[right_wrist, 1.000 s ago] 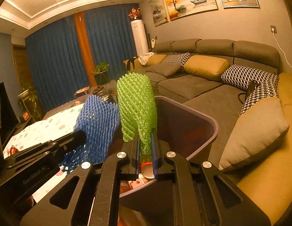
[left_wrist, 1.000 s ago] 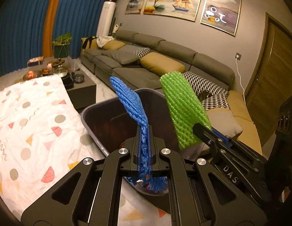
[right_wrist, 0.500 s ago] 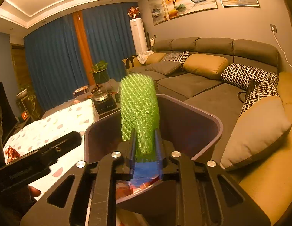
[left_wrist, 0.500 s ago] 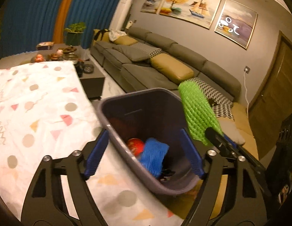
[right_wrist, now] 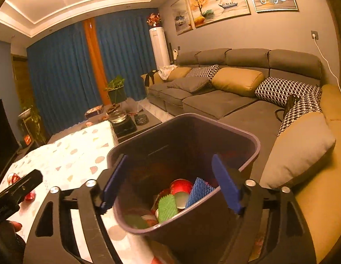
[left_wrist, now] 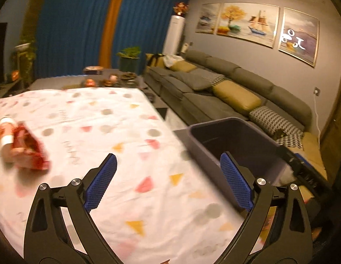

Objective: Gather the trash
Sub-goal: 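Move both open tools back to the paper cup and red bag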

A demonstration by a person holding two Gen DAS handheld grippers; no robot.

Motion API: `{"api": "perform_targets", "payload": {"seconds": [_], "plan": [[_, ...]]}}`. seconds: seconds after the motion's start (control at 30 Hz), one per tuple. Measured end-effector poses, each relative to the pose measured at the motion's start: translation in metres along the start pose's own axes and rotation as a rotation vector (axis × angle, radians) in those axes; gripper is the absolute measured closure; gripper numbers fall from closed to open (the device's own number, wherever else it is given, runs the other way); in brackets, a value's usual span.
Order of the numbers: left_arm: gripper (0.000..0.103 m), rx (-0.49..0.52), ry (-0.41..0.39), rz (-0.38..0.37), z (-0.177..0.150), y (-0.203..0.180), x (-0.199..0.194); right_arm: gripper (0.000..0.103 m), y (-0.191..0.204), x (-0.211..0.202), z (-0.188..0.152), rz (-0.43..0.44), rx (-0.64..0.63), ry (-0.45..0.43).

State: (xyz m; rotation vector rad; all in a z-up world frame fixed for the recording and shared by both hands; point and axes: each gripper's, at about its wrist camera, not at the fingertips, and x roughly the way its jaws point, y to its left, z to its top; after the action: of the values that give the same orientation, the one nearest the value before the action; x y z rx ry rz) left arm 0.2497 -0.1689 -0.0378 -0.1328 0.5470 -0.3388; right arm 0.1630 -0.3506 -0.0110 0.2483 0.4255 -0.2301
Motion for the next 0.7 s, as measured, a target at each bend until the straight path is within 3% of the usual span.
{"api": "perform_targets", "payload": {"seconds": [0.2,0.33,0.7], "plan": [[0.01,-0.03,-0.028,0.12,-0.006,0.049,-0.039,0.02,0.029,-0.018,-0.004,0.055,-0.034,-0.013],[0.01,-0.075,-0.049,0.23,-0.011,0.091,-0.068,0.02,0.064,-0.024,-0.009,0.114,-0.086,-0.005],[0.01,-0.147,-0.096,0.439,-0.022,0.184,-0.141,0.019,0.159,-0.034,-0.027,0.275,-0.182,0.017]]}}
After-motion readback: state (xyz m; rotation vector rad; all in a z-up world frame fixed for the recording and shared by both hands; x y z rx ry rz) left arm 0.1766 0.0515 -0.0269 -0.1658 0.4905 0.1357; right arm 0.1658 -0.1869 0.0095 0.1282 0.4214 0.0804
